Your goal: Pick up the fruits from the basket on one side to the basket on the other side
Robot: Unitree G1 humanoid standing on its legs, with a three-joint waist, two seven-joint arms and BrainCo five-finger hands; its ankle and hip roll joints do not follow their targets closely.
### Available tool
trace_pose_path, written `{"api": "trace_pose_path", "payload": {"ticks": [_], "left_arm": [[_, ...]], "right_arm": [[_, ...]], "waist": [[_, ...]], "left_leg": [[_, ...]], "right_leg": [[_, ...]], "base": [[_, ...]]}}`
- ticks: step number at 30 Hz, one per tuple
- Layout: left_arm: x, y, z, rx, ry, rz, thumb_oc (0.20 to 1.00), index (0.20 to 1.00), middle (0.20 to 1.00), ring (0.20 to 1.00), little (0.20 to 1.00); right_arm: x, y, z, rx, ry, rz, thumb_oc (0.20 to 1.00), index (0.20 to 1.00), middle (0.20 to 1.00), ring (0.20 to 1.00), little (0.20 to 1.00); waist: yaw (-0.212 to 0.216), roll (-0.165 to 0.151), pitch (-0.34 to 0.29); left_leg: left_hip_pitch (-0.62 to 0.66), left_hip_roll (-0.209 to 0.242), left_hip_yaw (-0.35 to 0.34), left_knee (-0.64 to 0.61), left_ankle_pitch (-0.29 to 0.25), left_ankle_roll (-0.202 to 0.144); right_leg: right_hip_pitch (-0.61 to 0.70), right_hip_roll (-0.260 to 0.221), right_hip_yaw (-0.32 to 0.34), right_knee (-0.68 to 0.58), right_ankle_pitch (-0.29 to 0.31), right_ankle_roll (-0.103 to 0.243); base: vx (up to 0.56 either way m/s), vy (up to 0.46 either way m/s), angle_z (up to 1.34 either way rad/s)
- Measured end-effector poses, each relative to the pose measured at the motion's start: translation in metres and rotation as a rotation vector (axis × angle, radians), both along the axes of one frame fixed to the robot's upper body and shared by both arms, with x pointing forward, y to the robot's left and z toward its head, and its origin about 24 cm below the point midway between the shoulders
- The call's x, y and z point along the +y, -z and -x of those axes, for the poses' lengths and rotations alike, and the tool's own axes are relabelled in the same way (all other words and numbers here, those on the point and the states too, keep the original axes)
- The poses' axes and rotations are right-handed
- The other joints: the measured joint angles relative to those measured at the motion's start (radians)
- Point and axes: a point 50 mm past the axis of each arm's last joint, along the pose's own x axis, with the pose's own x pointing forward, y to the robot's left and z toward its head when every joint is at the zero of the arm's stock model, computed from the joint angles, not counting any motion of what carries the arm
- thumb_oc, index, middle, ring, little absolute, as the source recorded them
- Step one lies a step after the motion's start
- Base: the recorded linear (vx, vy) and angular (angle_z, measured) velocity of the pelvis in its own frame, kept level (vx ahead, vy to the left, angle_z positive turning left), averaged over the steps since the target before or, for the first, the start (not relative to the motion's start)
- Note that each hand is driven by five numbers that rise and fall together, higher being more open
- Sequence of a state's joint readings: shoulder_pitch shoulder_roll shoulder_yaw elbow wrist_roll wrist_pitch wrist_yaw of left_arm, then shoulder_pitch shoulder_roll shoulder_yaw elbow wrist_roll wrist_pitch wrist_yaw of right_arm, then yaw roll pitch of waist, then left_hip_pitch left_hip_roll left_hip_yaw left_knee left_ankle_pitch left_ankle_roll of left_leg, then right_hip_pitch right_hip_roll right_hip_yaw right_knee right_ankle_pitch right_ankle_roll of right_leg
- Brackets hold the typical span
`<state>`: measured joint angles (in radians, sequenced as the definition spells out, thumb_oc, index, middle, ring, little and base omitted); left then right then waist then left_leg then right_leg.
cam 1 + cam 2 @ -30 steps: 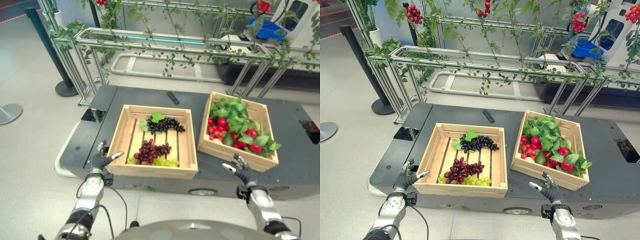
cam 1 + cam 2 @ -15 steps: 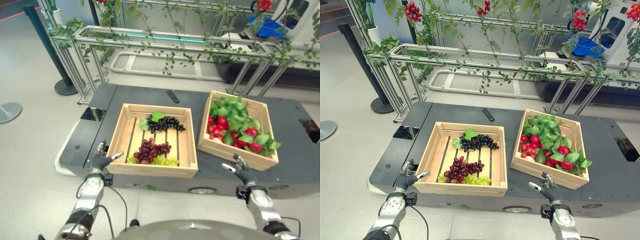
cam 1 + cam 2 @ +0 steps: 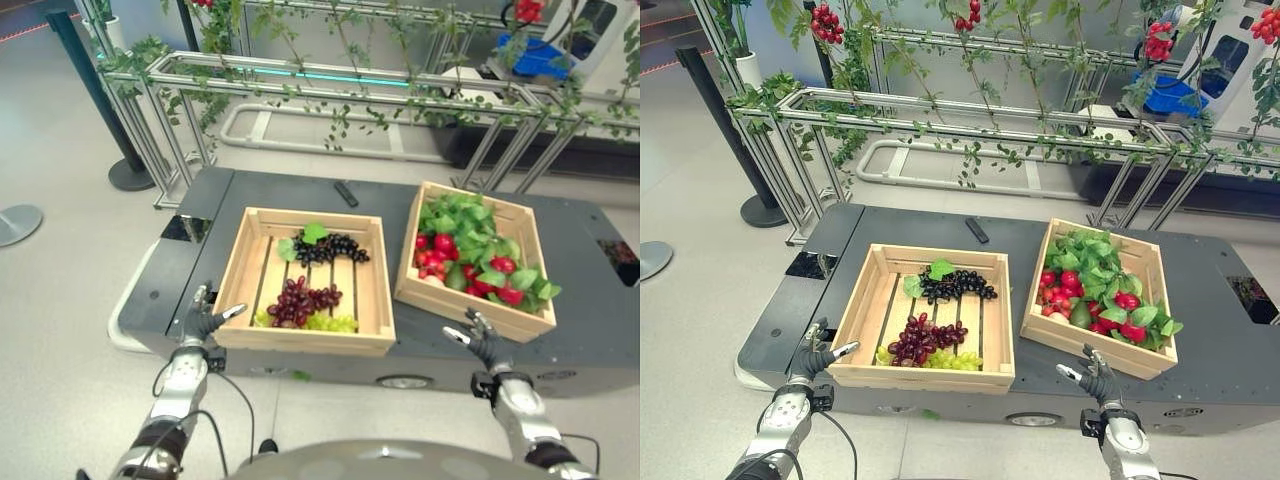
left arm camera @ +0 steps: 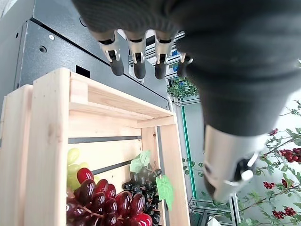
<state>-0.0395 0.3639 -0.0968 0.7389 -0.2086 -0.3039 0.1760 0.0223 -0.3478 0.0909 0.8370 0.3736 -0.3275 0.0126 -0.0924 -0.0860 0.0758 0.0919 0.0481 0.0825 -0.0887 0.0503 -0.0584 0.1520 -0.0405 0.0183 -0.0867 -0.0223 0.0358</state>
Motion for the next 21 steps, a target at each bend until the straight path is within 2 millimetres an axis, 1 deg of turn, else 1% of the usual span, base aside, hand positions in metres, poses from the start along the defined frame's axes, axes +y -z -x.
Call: {"api": "trace_pose_path", "payload": {"ticks": [6, 8, 9, 11, 12, 13, 14, 15, 16, 17, 18, 19, 20, 21], "left_arm": [[0.003, -0.002, -0.001, -0.010, 0.003, -0.009, 1.000, 1.000, 1.000, 1.000, 1.000], [0.002, -0.002, -0.001, -0.010, 0.011, -0.006, 1.000, 1.000, 1.000, 1.000, 1.000], [0.002, -0.003, -0.003, -0.015, 0.015, -0.005, 1.000, 1.000, 1.000, 1.000, 1.000], [0.002, -0.005, -0.004, -0.021, 0.021, -0.005, 1.000, 1.000, 1.000, 1.000, 1.000], [0.001, -0.005, -0.005, -0.024, 0.028, -0.004, 1.000, 1.000, 1.000, 1.000, 1.000], [0.001, -0.006, -0.006, -0.025, 0.030, -0.004, 1.000, 1.000, 1.000, 1.000, 1.000], [0.002, -0.007, -0.007, -0.031, 0.031, -0.008, 1.000, 1.000, 1.000, 1.000, 1.000], [0.003, -0.008, -0.007, -0.032, 0.031, -0.013, 1.000, 1.000, 1.000, 1.000, 1.000], [0.007, -0.010, -0.007, -0.033, 0.029, -0.025, 1.000, 1.000, 1.000, 1.000, 1.000], [0.010, -0.011, -0.007, -0.032, 0.028, -0.034, 1.000, 1.000, 1.000, 1.000, 1.000], [0.011, -0.011, -0.007, -0.033, 0.027, -0.036, 1.000, 1.000, 1.000, 1.000, 1.000], [0.012, -0.011, -0.007, -0.034, 0.024, -0.038, 1.000, 1.000, 1.000, 1.000, 1.000], [0.013, -0.012, -0.006, -0.034, 0.019, -0.038, 1.000, 1.000, 1.000, 1.000, 1.000], [0.017, -0.013, -0.006, -0.039, 0.005, -0.042, 1.000, 1.000, 1.000, 1.000, 1.000]], "right_arm": [[-0.001, 0.001, -0.001, 0.005, 0.002, 0.001, 1.000, 1.000, 1.000, 1.000, 1.000], [-0.003, 0.002, -0.001, 0.014, 0.006, 0.005, 1.000, 1.000, 1.000, 1.000, 1.000], [-0.004, 0.000, -0.002, 0.012, 0.006, 0.010, 1.000, 1.000, 1.000, 1.000, 1.000], [-0.005, 0.000, -0.002, 0.014, 0.005, 0.012, 1.000, 1.000, 1.000, 1.000, 1.000], [-0.007, 0.000, -0.001, 0.014, 0.005, 0.018, 1.000, 1.000, 1.000, 1.000, 1.000], [-0.008, 0.000, -0.001, 0.015, 0.005, 0.019, 1.000, 1.000, 1.000, 1.000, 1.000], [-0.009, 0.000, 0.000, 0.018, 0.007, 0.020, 1.000, 1.000, 1.000, 1.000, 1.000], [-0.008, 0.000, 0.000, 0.019, 0.004, 0.019, 1.000, 1.000, 1.000, 1.000, 1.000], [-0.006, 0.001, -0.001, 0.018, 0.002, 0.013, 1.000, 1.000, 1.000, 1.000, 1.000], [-0.005, 0.000, -0.002, 0.014, 0.001, 0.010, 1.000, 1.000, 1.000, 1.000, 1.000], [-0.004, 0.000, -0.002, 0.014, 0.001, 0.010, 1.000, 1.000, 1.000, 1.000, 1.000], [-0.004, 0.001, -0.002, 0.015, -0.002, 0.008, 1.000, 1.000, 1.000, 1.000, 1.000], [-0.004, 0.001, -0.001, 0.018, -0.006, 0.006, 1.000, 1.000, 1.000, 1.000, 1.000], [-0.004, 0.002, 0.000, 0.020, -0.010, 0.004, 1.000, 1.000, 1.000, 1.000, 1.000]], "waist": [[0.008, 0.003, 0.006], [0.017, 0.010, 0.020], [0.022, 0.016, 0.033], [0.027, 0.020, 0.051], [0.023, 0.022, 0.066], [0.025, 0.023, 0.074], [0.024, 0.019, 0.085], [0.025, 0.017, 0.092], [0.027, 0.012, 0.100], [0.029, 0.016, 0.109], [0.029, 0.018, 0.111], [0.028, 0.025, 0.122], [0.028, 0.030, 0.125], [0.027, 0.037, 0.127]], "left_leg": [[-0.019, -0.004, 0.002, 0.000, 0.002, 0.005], [-0.024, -0.025, -0.001, 0.002, -0.003, 0.019], [-0.020, -0.020, -0.001, 0.001, -0.002, 0.025], [-0.020, -0.037, -0.002, 0.001, 0.002, 0.037], [-0.040, -0.052, -0.016, 0.014, -0.006, 0.051], [-0.038, -0.062, -0.015, 0.022, -0.006, 0.054], [-0.054, -0.077, -0.024, 0.043, -0.013, 0.072], [-0.055, -0.094, -0.022, 0.058, -0.014, 0.076], [-0.074, -0.108, -0.024, 0.082, -0.020, 0.088], [-0.082, -0.104, -0.025, 0.088, -0.022, 0.097], [-0.086, -0.104, -0.025, 0.097, -0.024, 0.101], [-0.076, -0.098, -0.030, 0.090, -0.023, 0.113], [-0.068, -0.091, -0.034, 0.083, -0.020, 0.116], [-0.068, -0.075, -0.037, 0.081, -0.018, 0.119]], "right_leg": [[-0.035, -0.004, 0.004, 0.027, -0.001, 0.005], [-0.054, -0.016, 0.004, 0.062, -0.008, 0.018], [-0.062, -0.018, -0.001, 0.081, -0.014, 0.026], [-0.071, -0.037, -0.008, 0.102, -0.021, 0.036], [-0.089, -0.051, -0.013, 0.148, -0.039, 0.046], [-0.103, -0.059, -0.014, 0.177, -0.052, 0.053], [-0.130, -0.075, -0.014, 0.229, -0.076, 0.062], [-0.145, -0.081, -0.016, 0.252, -0.080, 0.067], [-0.170, -0.093, -0.020, 0.291, -0.086, 0.075], [-0.193, -0.096, -0.034, 0.336, -0.076, 0.079], [-0.204, -0.096, -0.040, 0.353, -0.068, 0.078], [-0.230, -0.083, -0.045, 0.416, -0.070, 0.080], [-0.243, -0.063, -0.037, 0.452, -0.083, 0.083], [-0.261, -0.004, -0.032, 0.491, -0.108, 0.075]], "base": [[-0.03, 0.139, -0.05], [-0.03, 0.210, -0.05], [0.00, 0.075, -0.09], [-0.03, 0.237, 0.03], [-0.04, 0.273, 0.17], [-0.05, 0.198, 0.20], [-0.04, 0.117, 0.12], [-0.05, 0.170, 0.09], [-0.02, 0.163, 0.04], [0.02, 0.116, 0.04], [0.05, 0.090, -0.02], [0.04, 0.045, 0.01], [0.04, 0.033, 0.10], [0.01, 0.010, 0.18]]}}
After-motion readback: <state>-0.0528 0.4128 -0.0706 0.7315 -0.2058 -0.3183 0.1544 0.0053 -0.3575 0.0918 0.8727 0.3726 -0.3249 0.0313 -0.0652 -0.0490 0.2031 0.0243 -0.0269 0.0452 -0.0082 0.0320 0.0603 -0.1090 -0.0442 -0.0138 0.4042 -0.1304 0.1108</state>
